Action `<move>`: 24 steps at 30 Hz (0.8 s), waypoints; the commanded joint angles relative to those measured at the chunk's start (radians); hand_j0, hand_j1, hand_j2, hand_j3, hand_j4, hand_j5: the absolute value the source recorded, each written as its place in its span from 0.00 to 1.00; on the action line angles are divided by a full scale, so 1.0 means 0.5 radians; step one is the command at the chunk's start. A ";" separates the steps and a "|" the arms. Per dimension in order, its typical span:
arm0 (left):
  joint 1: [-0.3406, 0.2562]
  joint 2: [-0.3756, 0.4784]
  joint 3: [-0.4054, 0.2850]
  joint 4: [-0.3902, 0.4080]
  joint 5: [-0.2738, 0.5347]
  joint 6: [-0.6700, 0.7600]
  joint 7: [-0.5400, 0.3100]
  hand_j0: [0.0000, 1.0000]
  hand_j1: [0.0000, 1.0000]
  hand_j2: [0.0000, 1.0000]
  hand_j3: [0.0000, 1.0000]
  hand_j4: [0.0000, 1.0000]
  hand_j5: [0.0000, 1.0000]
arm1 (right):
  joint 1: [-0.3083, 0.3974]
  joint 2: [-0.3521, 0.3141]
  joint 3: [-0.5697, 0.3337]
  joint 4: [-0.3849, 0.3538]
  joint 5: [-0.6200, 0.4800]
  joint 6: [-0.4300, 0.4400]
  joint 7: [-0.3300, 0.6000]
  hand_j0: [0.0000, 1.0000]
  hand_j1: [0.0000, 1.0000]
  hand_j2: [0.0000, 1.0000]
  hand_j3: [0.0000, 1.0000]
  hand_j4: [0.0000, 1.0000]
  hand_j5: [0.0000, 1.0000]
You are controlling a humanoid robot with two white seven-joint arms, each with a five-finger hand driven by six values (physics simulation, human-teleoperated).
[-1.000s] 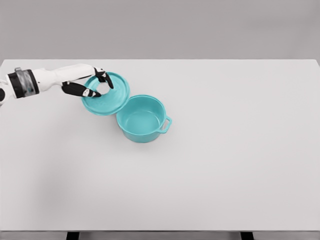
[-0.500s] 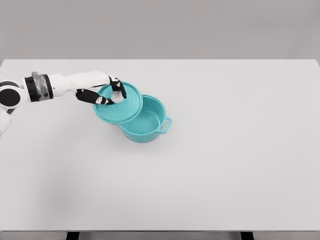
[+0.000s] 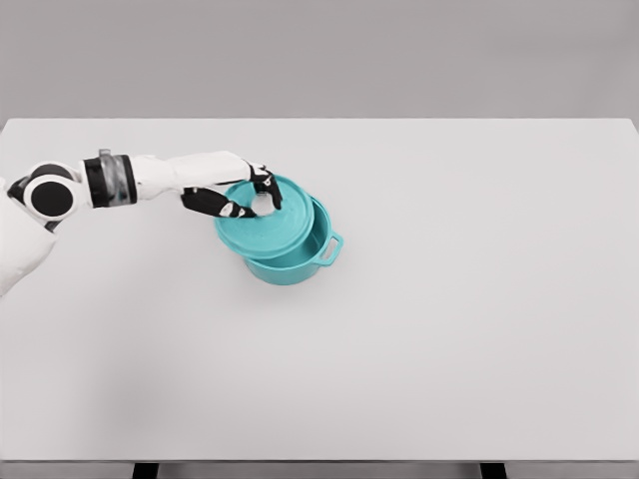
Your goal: Cover the pot with left arm
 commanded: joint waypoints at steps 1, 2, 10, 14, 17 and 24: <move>0.000 -0.018 -0.003 -0.002 -0.005 0.005 0.001 0.56 0.56 0.56 0.56 0.56 0.56 | 0.000 0.000 0.000 0.000 0.001 -0.001 0.001 1.00 1.00 1.00 1.00 1.00 1.00; 0.000 -0.024 -0.003 -0.002 -0.024 0.005 0.001 0.56 0.56 0.56 0.56 0.56 0.56 | 0.000 0.000 0.000 0.000 0.001 -0.001 0.001 1.00 1.00 1.00 1.00 1.00 1.00; 0.003 -0.049 -0.003 -0.005 -0.027 0.005 0.001 0.56 0.56 0.56 0.56 0.56 0.56 | 0.000 0.000 0.000 0.000 0.001 -0.001 0.001 1.00 1.00 1.00 1.00 1.00 1.00; 0.003 -0.052 -0.003 -0.008 -0.027 0.005 0.001 0.55 0.55 0.55 0.55 0.55 0.55 | 0.000 0.000 0.000 0.000 0.001 -0.001 0.001 1.00 1.00 1.00 1.00 1.00 1.00; 0.006 -0.068 -0.003 -0.008 -0.027 0.005 0.001 0.55 0.55 0.55 0.55 0.55 0.55 | 0.000 0.000 0.000 0.000 0.001 -0.001 0.001 1.00 1.00 1.00 1.00 1.00 1.00; 0.018 -0.055 -0.003 -0.045 -0.024 0.005 0.001 0.56 0.56 0.56 0.56 0.56 0.56 | 0.000 0.000 0.000 0.000 0.001 -0.001 0.001 1.00 1.00 1.00 1.00 1.00 1.00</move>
